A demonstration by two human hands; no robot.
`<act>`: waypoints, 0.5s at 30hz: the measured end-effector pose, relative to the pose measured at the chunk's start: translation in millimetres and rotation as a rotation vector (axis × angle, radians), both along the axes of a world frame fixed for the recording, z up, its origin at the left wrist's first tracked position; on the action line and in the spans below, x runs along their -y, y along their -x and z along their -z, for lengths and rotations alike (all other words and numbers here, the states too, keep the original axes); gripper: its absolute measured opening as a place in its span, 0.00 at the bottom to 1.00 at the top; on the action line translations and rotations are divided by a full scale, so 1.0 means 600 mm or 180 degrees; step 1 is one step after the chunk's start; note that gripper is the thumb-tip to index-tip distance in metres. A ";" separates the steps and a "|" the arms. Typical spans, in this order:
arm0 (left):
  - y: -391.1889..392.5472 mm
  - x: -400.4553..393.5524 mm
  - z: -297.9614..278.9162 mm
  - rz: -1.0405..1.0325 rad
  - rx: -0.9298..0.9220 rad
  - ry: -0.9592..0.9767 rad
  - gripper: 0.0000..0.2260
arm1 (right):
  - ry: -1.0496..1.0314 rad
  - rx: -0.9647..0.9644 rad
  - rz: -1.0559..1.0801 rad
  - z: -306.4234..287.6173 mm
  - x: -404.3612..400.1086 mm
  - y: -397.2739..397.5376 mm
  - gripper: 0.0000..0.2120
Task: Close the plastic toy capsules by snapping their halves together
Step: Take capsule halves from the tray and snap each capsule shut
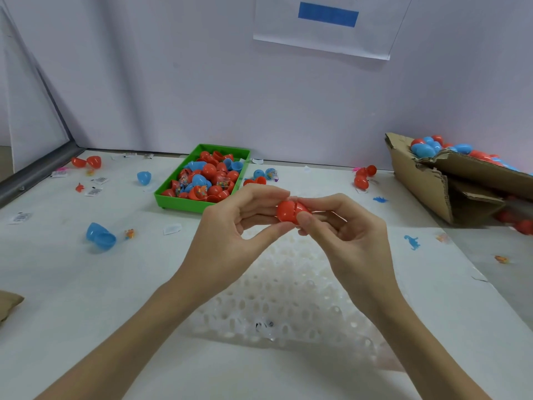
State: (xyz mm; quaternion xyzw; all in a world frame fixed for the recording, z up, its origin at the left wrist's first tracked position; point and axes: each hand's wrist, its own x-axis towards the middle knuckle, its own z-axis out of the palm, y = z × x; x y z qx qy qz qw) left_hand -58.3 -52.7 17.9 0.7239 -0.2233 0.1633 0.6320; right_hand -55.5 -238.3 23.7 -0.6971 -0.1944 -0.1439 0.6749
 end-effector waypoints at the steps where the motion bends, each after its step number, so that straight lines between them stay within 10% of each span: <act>1: 0.000 0.000 0.000 -0.0006 -0.0008 0.0013 0.17 | 0.0013 -0.0030 -0.0018 -0.001 0.000 0.000 0.09; 15: 0.002 0.001 0.001 -0.0095 0.0010 0.0091 0.16 | 0.0484 0.0025 -0.0078 -0.002 0.011 -0.005 0.09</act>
